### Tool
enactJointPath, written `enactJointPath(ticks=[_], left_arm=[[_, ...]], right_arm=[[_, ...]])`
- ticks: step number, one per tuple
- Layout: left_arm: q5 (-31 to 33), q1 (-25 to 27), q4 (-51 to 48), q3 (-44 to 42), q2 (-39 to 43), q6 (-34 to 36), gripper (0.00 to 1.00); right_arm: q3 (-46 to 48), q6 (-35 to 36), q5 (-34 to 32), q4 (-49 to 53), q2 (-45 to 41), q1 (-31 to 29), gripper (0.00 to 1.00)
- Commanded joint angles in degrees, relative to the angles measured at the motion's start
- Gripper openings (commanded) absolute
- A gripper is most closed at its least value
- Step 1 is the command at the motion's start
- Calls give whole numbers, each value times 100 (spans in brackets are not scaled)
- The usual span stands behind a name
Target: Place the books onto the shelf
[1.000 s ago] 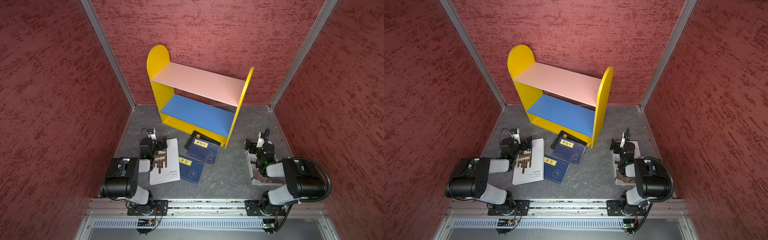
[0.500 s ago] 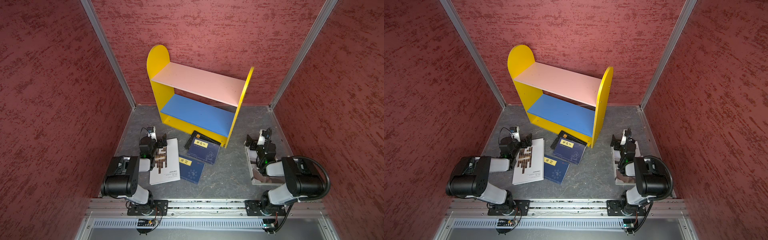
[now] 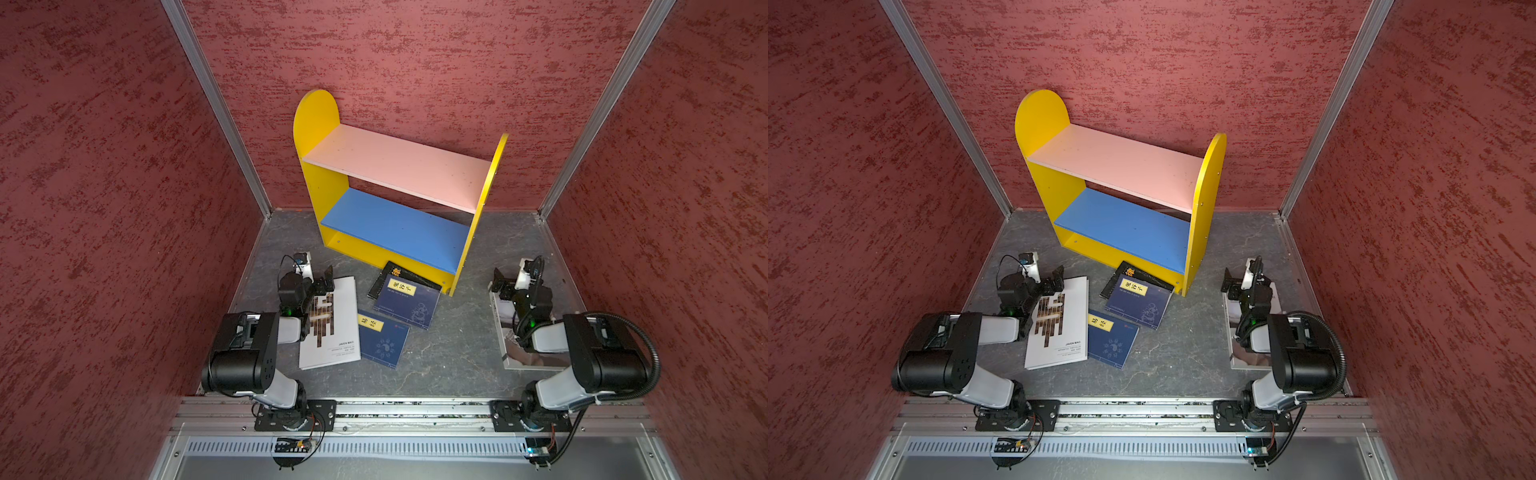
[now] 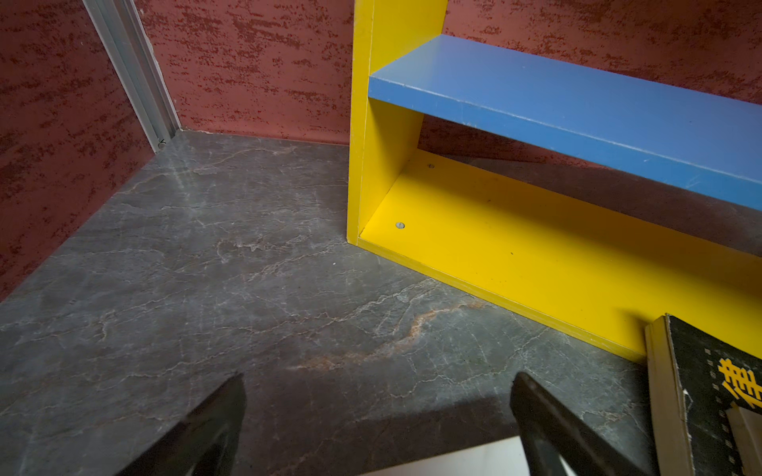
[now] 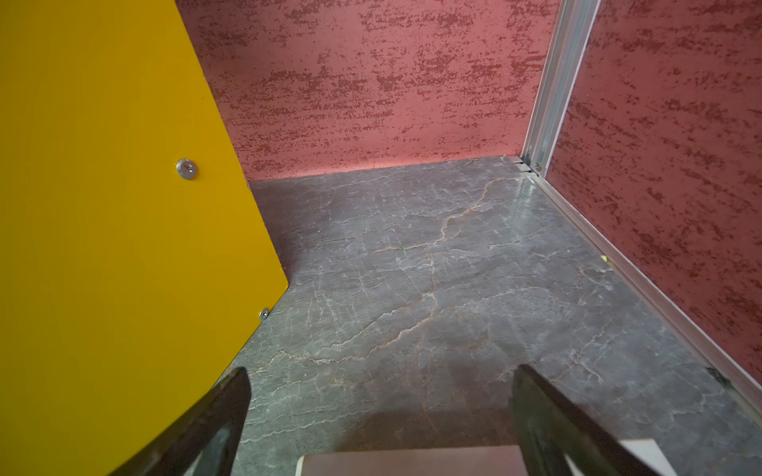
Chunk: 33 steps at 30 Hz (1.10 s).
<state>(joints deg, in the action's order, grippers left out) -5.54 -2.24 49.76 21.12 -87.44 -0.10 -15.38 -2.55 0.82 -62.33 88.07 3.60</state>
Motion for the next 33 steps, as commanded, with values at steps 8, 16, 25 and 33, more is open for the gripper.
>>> enactJointPath(ticks=[8, 16, 25, 33], left_arm=[[-257, -13, -623, 309, 327, 198, 99], [-500, 69, -3085, 1341, 1595, -438, 99], [-941, 778, -4827, 2843, 1642, -3202, 99], [-1191, 1438, -5614, 3790, 1659, -3906, 99]], right_arm=[[-227, 148, -218, 300, -438, -23, 99], [-1290, -1813, -610, 2989, -2050, -60, 99], [-1861, -5960, -106, 4285, -2102, -1014, 99], [-2426, -6786, -515, 4164, -1874, -2704, 99]])
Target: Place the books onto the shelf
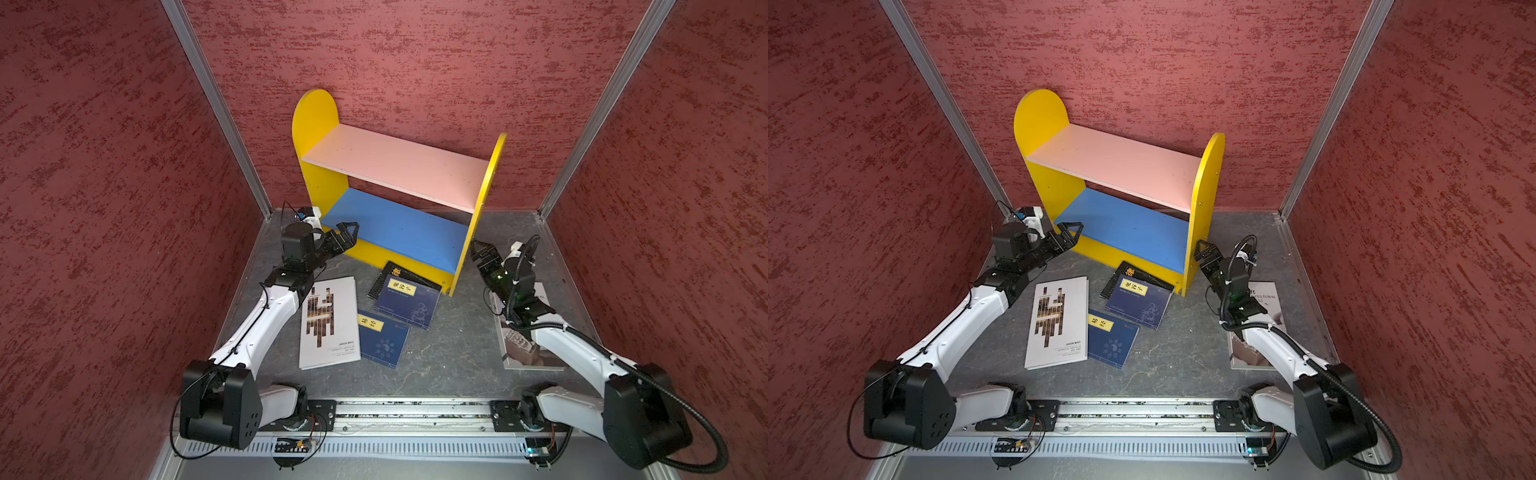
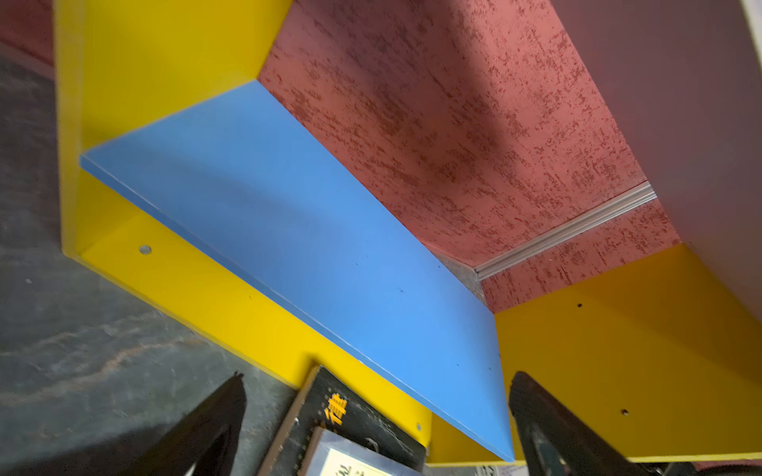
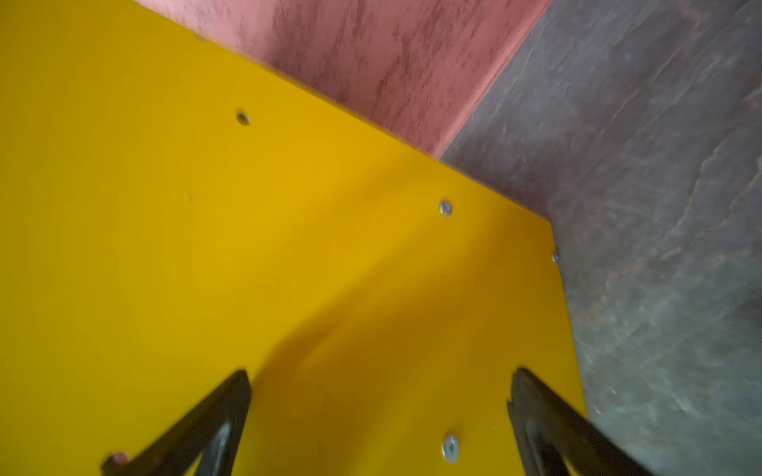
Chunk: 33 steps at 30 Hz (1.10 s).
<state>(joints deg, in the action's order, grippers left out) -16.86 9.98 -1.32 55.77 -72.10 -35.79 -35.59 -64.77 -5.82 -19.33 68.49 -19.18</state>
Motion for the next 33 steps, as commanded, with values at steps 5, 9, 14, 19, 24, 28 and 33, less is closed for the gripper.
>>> enactJointPath(ticks=[5, 9, 14, 19, 24, 28, 33], left_arm=[[-577, 536, 1118, -222, 327, -1076, 99], [-668, 649, 1317, -552, 167, -2228, 99], [-412, 1289, 655, -447, 248, -2314, 99], [-79, 1449, 85, -368, 178, -2260, 99], [378, 2033, -801, 158, 2, -1527, 99], [277, 2744, -1857, 948, -550, -644, 99], [448, 3537, -2300, 1348, -1049, -108, 99]], right_arm=[[-646, 351, 290, -22, -384, -506, 99], [-459, -416, 672, 1014, -965, -46, 99], [-341, 150, 621, 1449, -1705, 224, 99], [-18, 300, -317, 1732, -2167, 239, 99], [-336, 1084, -364, 2445, -2198, 239, 99], [-405, 1293, -402, 2713, -2276, 248, 99], [-336, 1404, -159, 3047, -2464, 247, 99]])
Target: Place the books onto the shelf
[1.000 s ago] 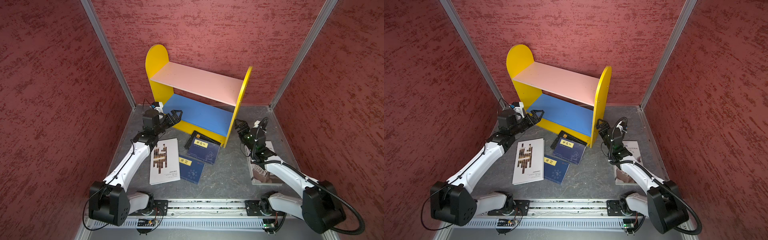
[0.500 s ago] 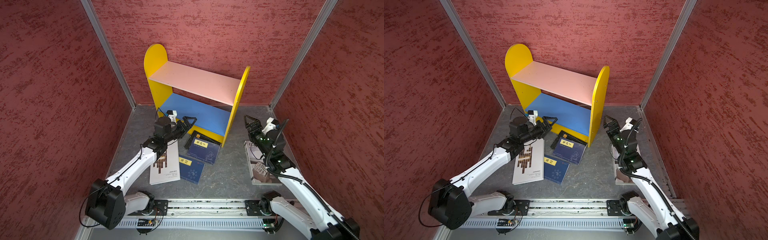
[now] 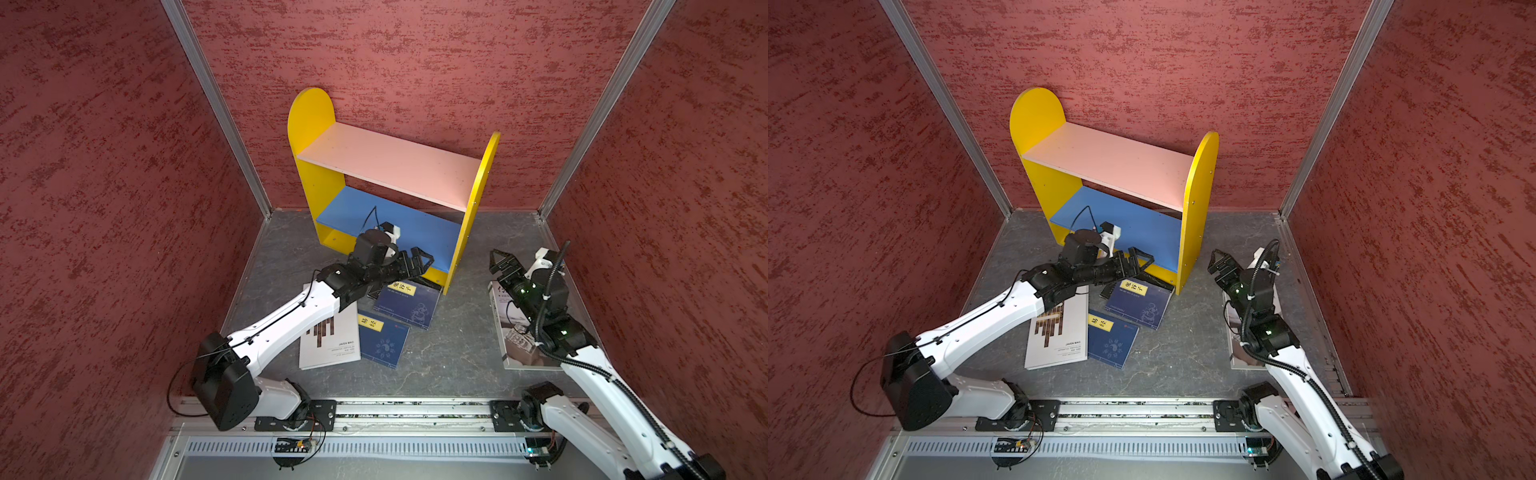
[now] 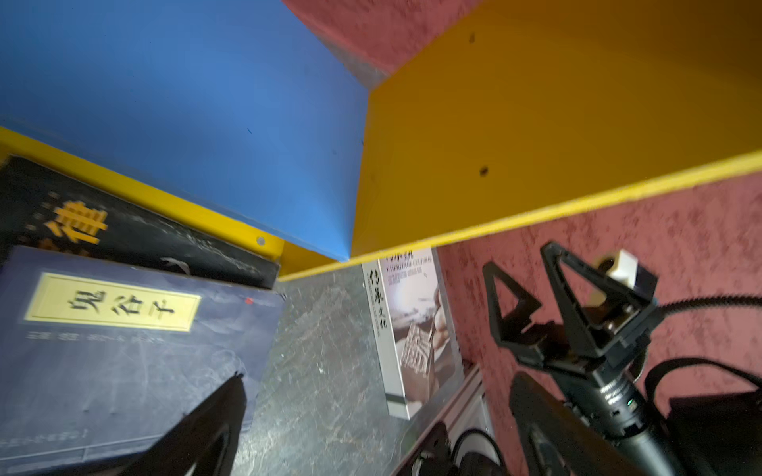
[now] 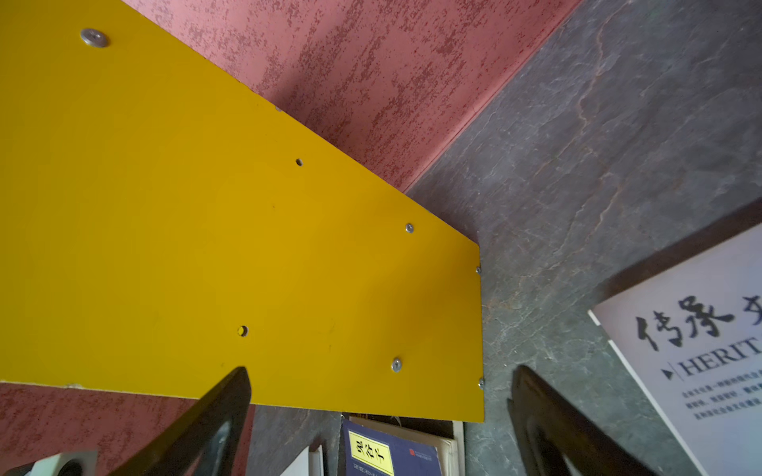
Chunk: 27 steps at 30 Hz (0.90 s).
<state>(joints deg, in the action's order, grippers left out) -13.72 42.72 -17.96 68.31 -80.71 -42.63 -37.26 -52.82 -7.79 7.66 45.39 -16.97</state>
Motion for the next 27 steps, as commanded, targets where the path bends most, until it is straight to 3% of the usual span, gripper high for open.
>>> enactJointPath(ticks=[1, 9, 19, 27], left_arm=[[133, 384, -575, 103, -253, 595, 99], [346, 852, 465, 212, -963, 768, 99], [217, 781, 769, 1512, -2273, 1563, 100], [-152, 681, 1215, 2012, -2828, 1296, 100]], right_arm=[[-138, 212, 12, 474, -215, 32, 99], [-284, 720, -443, 1571, -512, 119, 99], [-265, 857, -507, 2246, -917, 212, 99], [-213, 804, -706, 2500, -1269, 230, 99]])
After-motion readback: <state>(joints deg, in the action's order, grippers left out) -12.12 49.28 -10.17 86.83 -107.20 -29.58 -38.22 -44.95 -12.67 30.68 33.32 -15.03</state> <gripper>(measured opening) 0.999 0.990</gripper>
